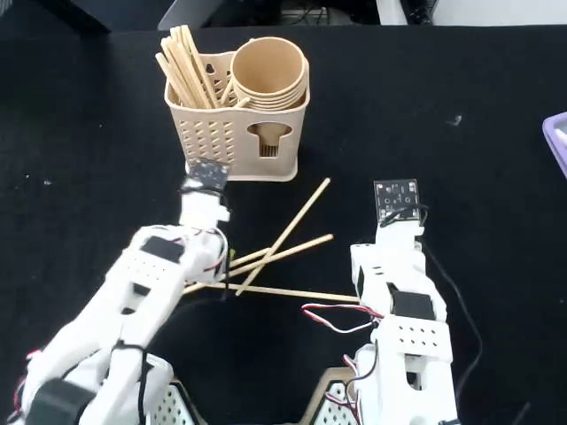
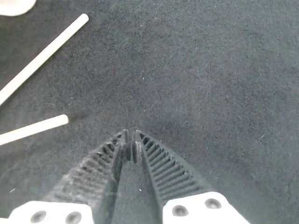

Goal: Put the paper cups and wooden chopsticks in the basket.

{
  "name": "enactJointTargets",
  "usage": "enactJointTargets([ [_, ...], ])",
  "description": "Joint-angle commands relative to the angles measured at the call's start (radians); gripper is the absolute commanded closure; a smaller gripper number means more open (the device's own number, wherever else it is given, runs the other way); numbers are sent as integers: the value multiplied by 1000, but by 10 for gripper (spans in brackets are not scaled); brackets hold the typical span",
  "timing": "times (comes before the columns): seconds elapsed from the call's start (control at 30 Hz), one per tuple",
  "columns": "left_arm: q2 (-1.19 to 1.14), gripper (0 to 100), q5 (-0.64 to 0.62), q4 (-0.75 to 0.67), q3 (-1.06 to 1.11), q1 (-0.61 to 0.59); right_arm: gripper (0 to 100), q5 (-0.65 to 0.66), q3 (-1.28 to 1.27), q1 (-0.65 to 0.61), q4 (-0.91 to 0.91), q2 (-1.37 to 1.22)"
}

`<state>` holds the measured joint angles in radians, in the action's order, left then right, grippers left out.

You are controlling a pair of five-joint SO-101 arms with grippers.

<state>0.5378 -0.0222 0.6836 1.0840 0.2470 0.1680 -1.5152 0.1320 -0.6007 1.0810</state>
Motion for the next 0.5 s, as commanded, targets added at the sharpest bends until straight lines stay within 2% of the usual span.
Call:
enactJointTargets([
  [0.0, 147, 836, 2, -3, -2, -120, 973, -2, 10, 6, 21, 25],
  [0.1, 241, 836, 8, 18, -2, -249, 972, 26, 50, 8, -23, 24],
  [0.2, 338, 836, 21, 146, -10, -406, 972, 173, 225, -8, -269, 24],
  [0.27, 382, 836, 98, 201, 5, -521, 966, 264, 372, -41, -430, 21],
  [0.37, 397, 836, 187, 207, 53, -694, 878, 374, 564, -92, -612, 15],
  [0.47, 361, 836, 221, 207, 117, -760, 790, 451, 653, -203, -724, 15],
])
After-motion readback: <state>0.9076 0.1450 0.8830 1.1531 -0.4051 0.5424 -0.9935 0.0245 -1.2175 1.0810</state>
